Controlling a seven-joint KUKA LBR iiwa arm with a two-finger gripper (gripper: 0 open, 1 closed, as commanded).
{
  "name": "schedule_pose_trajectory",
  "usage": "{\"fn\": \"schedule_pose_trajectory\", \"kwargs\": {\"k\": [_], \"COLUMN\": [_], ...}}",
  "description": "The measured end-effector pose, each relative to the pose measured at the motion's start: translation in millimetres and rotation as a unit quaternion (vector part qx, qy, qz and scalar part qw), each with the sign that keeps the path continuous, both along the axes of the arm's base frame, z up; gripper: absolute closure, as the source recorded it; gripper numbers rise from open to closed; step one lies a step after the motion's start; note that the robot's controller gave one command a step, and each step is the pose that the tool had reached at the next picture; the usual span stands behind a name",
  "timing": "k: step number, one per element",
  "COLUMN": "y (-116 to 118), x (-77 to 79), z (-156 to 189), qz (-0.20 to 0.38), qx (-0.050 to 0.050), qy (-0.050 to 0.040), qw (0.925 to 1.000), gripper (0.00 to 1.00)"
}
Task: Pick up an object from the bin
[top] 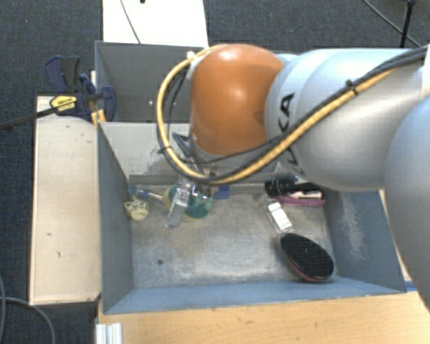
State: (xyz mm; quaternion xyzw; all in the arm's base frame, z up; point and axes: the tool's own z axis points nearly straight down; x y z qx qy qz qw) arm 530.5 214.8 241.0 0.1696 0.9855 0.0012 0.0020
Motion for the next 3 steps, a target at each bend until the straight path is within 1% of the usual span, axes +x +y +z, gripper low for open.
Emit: {"fn": "schedule_pose_trajectory", "kwargs": {"k": [1, 2, 3], "y": [-57.3, -57.0, -56.0], "x": [27.0, 40.0, 40.3], "z": [-99.6, -154.8, -150.5], "qz": [0.086, 0.072, 0.070], "qx": [-0.002, -0.001, 0.000], "qy": [0.0038, 0.0003, 0.0001], "qw": [0.9963, 0.9974, 0.9975], "gripper": [0.00, 0.00, 1.00]}}
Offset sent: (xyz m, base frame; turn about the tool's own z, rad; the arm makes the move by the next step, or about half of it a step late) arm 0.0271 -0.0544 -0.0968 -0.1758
